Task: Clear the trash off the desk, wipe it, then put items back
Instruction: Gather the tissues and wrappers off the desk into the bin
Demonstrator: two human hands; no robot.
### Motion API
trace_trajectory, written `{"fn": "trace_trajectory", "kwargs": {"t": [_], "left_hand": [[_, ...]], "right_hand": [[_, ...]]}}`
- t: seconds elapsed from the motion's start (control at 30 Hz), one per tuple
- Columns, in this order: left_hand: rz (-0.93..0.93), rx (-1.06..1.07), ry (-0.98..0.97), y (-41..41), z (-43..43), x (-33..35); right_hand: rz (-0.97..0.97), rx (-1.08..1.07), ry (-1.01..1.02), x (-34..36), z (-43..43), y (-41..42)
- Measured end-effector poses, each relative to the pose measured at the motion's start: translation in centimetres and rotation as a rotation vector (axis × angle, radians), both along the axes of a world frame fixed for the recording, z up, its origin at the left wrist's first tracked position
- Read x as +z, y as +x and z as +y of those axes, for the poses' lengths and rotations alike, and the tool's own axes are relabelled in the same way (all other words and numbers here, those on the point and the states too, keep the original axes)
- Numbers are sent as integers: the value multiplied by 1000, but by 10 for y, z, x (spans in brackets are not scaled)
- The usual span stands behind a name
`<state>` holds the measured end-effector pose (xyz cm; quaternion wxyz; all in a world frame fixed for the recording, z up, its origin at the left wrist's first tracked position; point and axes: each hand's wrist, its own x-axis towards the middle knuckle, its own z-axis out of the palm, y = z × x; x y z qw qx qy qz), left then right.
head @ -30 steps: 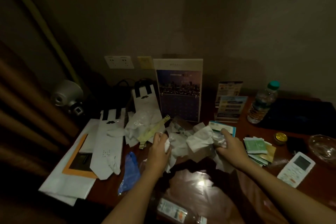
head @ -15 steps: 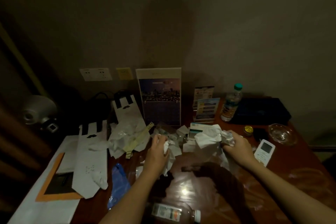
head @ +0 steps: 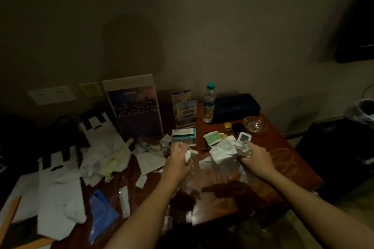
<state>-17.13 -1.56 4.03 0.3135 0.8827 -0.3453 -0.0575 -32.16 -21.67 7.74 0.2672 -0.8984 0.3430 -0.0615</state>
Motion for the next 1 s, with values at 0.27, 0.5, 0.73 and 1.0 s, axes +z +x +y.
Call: {"fn": "trace_trajectory", "kwargs": {"t": [0.27,0.5,0.73,1.0], "left_hand": [[-92,-166,7,-63,-116,23],[-201,-450,72,-167,-284,29],[-195,-583,50,-253,-414,30],[-189,-729,149,-327,-543,11]], "right_hand": [[-128,-88,60,20,-78,-84],[-149,-217,36,21,-206,-204],[-164,-353,5,26,-308,-309],[-258,-501,126,-4,-408,-407]]}}
